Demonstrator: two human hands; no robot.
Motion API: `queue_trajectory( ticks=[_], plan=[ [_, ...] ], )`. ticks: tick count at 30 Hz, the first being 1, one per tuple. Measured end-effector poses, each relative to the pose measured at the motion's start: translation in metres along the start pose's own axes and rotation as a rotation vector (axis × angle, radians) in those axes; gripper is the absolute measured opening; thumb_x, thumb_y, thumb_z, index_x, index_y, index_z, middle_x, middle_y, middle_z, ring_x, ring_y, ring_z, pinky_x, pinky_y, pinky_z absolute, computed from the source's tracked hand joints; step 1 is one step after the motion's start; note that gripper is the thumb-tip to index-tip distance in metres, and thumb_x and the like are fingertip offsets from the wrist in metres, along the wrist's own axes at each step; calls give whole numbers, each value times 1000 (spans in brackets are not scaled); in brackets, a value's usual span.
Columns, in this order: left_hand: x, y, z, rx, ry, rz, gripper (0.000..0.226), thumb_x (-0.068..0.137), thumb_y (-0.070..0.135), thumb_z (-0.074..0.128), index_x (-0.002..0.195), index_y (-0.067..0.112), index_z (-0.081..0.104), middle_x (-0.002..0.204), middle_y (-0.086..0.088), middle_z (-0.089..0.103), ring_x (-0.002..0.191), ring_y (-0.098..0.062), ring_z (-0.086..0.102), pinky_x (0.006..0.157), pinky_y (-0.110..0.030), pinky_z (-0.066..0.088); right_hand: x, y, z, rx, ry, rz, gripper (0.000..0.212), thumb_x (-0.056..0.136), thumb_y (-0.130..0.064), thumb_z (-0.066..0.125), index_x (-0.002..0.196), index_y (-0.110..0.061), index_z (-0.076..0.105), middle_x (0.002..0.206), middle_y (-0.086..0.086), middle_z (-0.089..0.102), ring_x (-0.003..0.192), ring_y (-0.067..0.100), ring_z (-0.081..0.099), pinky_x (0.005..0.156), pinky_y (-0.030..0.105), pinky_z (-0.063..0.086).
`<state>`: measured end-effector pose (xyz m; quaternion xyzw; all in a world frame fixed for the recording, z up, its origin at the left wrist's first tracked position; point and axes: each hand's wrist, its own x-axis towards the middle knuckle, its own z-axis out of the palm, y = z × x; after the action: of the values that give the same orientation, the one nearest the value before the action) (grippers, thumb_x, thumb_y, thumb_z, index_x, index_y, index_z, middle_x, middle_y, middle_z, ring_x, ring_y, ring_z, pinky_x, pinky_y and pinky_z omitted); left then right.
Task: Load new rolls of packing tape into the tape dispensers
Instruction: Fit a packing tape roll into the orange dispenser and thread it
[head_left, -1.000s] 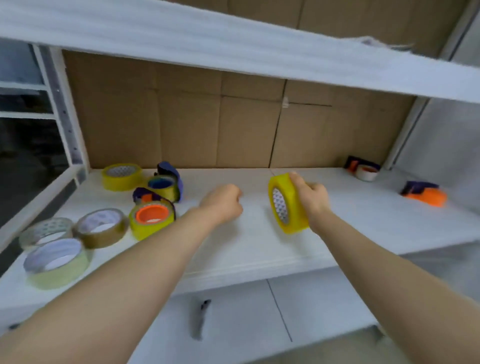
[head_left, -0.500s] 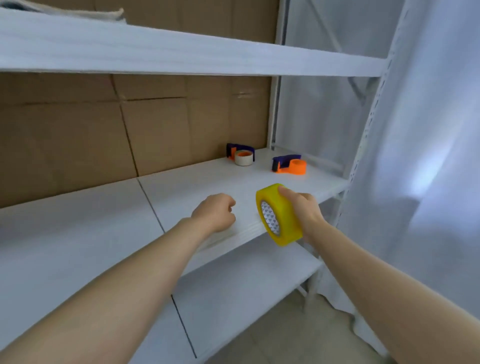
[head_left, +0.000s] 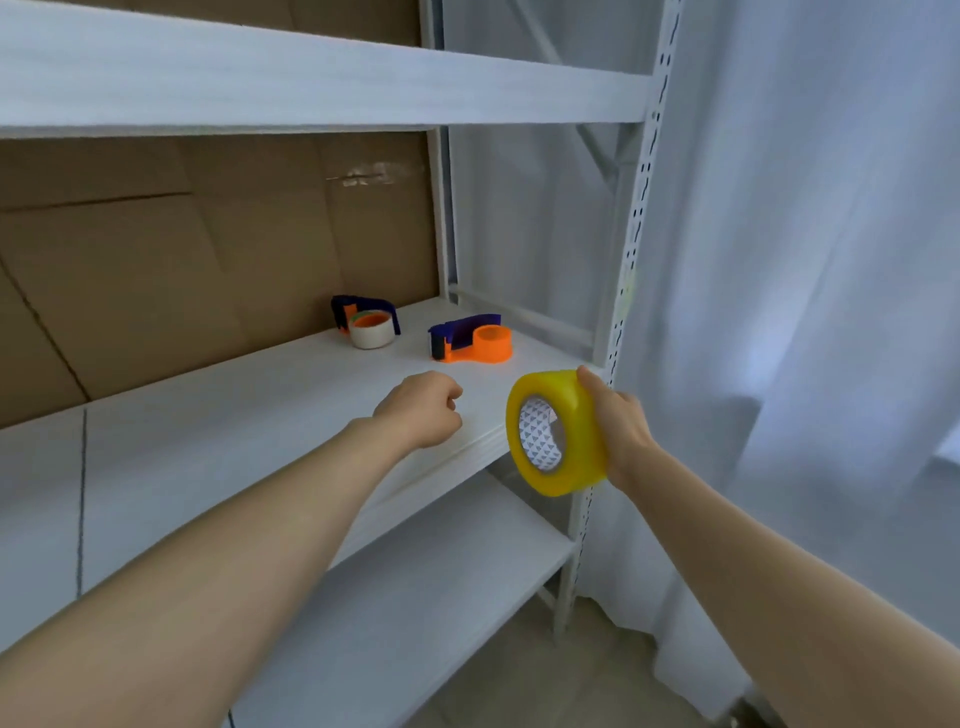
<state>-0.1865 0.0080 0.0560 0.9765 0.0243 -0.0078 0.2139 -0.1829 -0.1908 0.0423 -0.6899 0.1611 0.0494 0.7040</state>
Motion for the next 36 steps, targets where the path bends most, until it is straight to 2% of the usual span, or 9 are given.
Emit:
queue_trajectory(
  ticks=[4, 7, 9, 12, 17, 22, 28, 34, 36],
  plan=[
    [61, 4, 9, -25, -14, 45, 48, 89, 15, 57, 136, 12, 47, 125, -6, 58, 116, -23, 55, 98, -35, 46, 52, -15, 9, -44, 9, -21, 61, 90, -56, 48, 133, -13, 41, 105, 10, 51, 87, 27, 54, 76, 41, 46],
    [109, 6, 13, -126, -67, 117, 44, 81, 28, 69, 121, 15, 55, 114, -4, 59, 113, -23, 56, 97, -39, 47, 94, -31, 21, -109, 30, -42, 62, 90, -59, 45, 132, -13, 43, 109, 11, 54, 89, 27, 54, 78, 41, 47],
    [135, 7, 16, -215, -172, 183, 61, 74, 33, 77, 129, 18, 53, 122, -2, 59, 114, -19, 55, 99, -40, 46, 123, -41, 34, -133, 22, -40, 61, 89, -60, 45, 129, -15, 46, 114, 11, 56, 91, 28, 56, 82, 42, 49],
    [170, 3, 18, -268, -208, 223, 58, 70, 34, 81, 121, 24, 57, 117, 4, 64, 106, -16, 60, 96, -40, 50, 156, -55, 56, -150, -25, -29, 55, 91, -58, 44, 128, -17, 47, 112, 9, 56, 90, 26, 57, 76, 39, 49],
    [215, -21, 14, -329, -95, 136, 29, 74, 36, 77, 98, 28, 64, 103, 4, 70, 96, -15, 64, 90, -41, 53, 200, -64, 83, -127, -112, 29, 46, 91, -56, 43, 121, -22, 48, 108, 8, 57, 80, 23, 59, 72, 39, 50],
    [226, -39, 11, -313, -69, 49, 30, 78, 32, 74, 102, 15, 68, 103, -4, 70, 94, -19, 64, 85, -37, 53, 226, -64, 108, -116, -233, 83, 51, 90, -55, 48, 128, -21, 48, 118, 12, 60, 98, 31, 62, 86, 47, 54],
    [216, -60, 6, -351, -10, -104, 28, 74, 27, 78, 97, 16, 67, 102, 0, 69, 95, -16, 63, 88, -34, 52, 242, -62, 136, -114, -409, 105, 53, 85, -56, 55, 123, -20, 54, 110, 12, 66, 95, 32, 66, 90, 53, 51],
    [202, -75, -1, -383, 146, -243, 35, 74, 20, 79, 105, 12, 65, 111, -6, 68, 104, -22, 62, 94, -39, 50, 255, -57, 160, -223, -689, 42, 108, 30, -77, 76, 122, -24, 56, 106, 8, 70, 94, 30, 69, 88, 52, 53],
    [198, -77, -2, -354, 203, -289, 30, 73, 18, 80, 99, 15, 65, 106, -6, 69, 101, -22, 63, 91, -35, 50, 243, -66, 157, -314, -860, -61, 84, 49, -60, 81, 118, -16, 60, 106, 9, 70, 97, 28, 67, 92, 48, 52]
  ],
)
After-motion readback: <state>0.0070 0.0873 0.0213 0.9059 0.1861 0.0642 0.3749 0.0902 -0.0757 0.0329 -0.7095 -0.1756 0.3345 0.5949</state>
